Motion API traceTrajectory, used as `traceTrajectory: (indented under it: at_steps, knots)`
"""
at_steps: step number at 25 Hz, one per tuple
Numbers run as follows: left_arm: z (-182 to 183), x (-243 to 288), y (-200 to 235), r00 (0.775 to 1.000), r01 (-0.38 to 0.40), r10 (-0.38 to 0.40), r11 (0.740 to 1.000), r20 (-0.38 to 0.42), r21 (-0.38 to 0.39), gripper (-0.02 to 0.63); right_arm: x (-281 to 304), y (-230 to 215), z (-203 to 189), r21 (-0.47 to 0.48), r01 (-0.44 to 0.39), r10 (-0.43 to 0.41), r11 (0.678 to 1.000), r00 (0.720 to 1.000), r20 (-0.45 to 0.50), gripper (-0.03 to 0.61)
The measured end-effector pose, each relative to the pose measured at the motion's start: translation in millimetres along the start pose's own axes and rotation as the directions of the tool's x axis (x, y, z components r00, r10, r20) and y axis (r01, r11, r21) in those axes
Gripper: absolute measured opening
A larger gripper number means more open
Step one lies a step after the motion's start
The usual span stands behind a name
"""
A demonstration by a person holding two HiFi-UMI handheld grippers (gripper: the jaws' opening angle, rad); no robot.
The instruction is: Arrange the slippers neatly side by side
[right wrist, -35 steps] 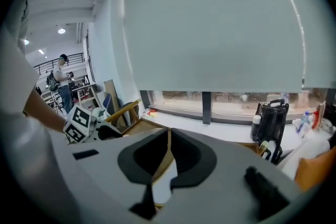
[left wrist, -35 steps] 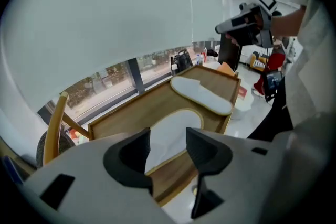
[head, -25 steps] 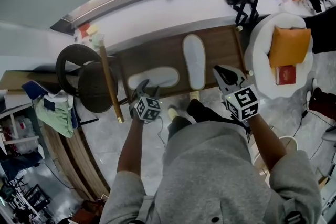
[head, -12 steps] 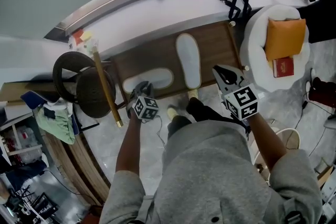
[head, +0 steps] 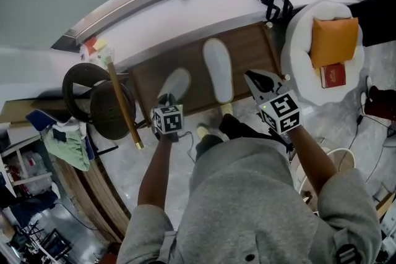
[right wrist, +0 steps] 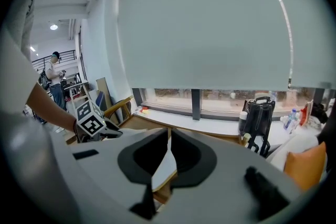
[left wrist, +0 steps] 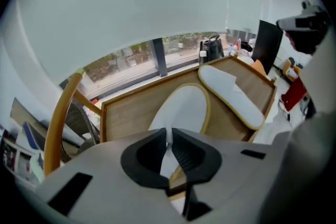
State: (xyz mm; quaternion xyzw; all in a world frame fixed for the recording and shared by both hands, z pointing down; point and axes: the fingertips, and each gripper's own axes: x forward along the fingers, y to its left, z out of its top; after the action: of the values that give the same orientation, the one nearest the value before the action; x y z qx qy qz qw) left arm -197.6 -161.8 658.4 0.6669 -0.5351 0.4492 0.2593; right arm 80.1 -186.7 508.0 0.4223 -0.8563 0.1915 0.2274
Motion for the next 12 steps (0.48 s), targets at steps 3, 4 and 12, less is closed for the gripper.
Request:
traceTrajectory:
  at_steps: [3,4,12]
  knots:
    - [4.6,3.0,-4.2,1.000,0.005,-0.009,0.987,-0.023,-0.162,0.040,-1.1,-5.0,0.1,0.001,0.004,-0.004,1.000,1.000,0.002,0.037]
    - [8.6,4.3,-6.1,1.000,0.010,-0.015,0.977,-0.023,-0.211,0.040,-1.2,-6.7,0.6,0.002,0.005,-0.005,1.000,1.000,0.003,0.037]
    - [30.0,21.9,-38.5,0.996,0.025,-0.055,0.935,-0.075,-0.353,0.040,-6.6,-26.0,-4.4,0.018,0.028,-0.028,0.999,1.000,-0.012,0.037]
